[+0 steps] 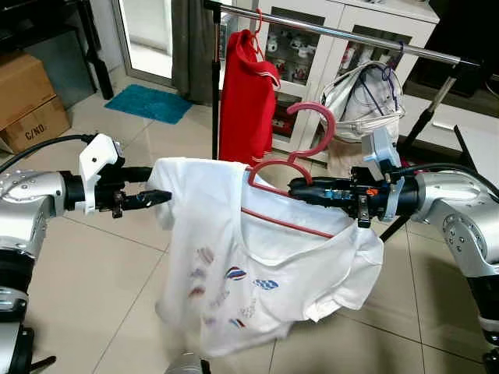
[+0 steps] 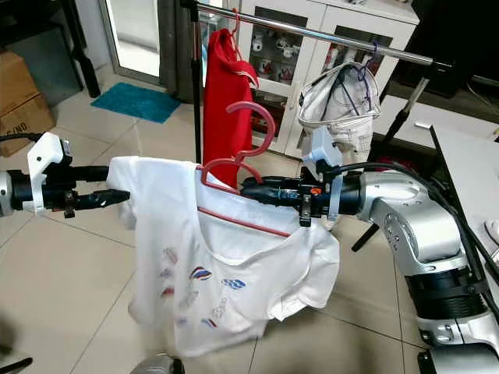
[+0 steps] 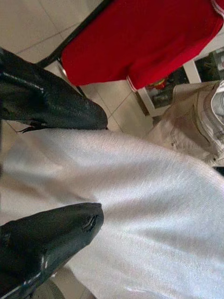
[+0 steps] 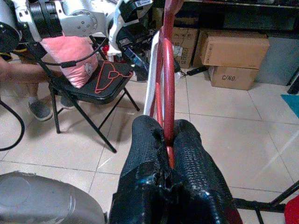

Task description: Hang hanger

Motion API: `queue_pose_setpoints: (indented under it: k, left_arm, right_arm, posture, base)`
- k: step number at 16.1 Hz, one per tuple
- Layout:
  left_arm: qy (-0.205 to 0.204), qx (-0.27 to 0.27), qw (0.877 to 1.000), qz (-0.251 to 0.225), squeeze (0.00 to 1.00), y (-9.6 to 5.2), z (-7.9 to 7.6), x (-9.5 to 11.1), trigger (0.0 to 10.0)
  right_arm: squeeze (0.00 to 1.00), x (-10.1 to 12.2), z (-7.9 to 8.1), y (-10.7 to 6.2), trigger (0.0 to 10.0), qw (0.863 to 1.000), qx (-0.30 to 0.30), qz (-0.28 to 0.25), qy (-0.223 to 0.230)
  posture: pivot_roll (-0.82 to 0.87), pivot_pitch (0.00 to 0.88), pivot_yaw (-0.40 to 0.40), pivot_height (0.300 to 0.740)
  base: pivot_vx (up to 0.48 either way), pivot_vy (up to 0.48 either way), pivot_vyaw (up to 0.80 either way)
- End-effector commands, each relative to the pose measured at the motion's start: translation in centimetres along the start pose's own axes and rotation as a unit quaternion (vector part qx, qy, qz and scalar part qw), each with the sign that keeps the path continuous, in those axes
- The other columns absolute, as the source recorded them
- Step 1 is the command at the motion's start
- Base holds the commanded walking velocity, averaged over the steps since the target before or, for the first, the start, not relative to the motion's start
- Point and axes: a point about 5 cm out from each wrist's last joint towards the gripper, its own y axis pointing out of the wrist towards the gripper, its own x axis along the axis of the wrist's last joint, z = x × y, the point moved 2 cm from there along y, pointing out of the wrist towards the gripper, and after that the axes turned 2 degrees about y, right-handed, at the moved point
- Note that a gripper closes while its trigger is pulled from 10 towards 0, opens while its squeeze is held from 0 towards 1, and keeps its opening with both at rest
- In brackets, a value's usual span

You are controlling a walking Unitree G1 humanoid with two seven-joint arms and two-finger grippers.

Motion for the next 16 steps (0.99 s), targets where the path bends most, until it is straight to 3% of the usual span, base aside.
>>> queue_pose_setpoints:
  k: [1, 16]
  left_arm:
    - [-0.003, -0.003, 1.0, -0.004, 0.0, 0.0, -0.2, -0.1, 0.0]
    - [-0.01, 0.056, 0.998, -0.015, 0.0, 0.0, 0.5, -1.3, 0.0]
  right_arm:
    - [0.0, 0.7, 0.1, -0.5, 10.0, 1.0, 0.002, -0.011, -0.01]
    - [0.0, 0.9, 0.4, -0.3, 10.0, 1.0, 0.002, -0.018, -0.011]
  posture:
    - [-0.06, 0.0, -0.044, 0.74]
    - [-0.07, 0.0, -0.036, 0.74]
  base:
    - [0.0, 0.0, 0.0]
    - [0.0, 0.0, 0.0]
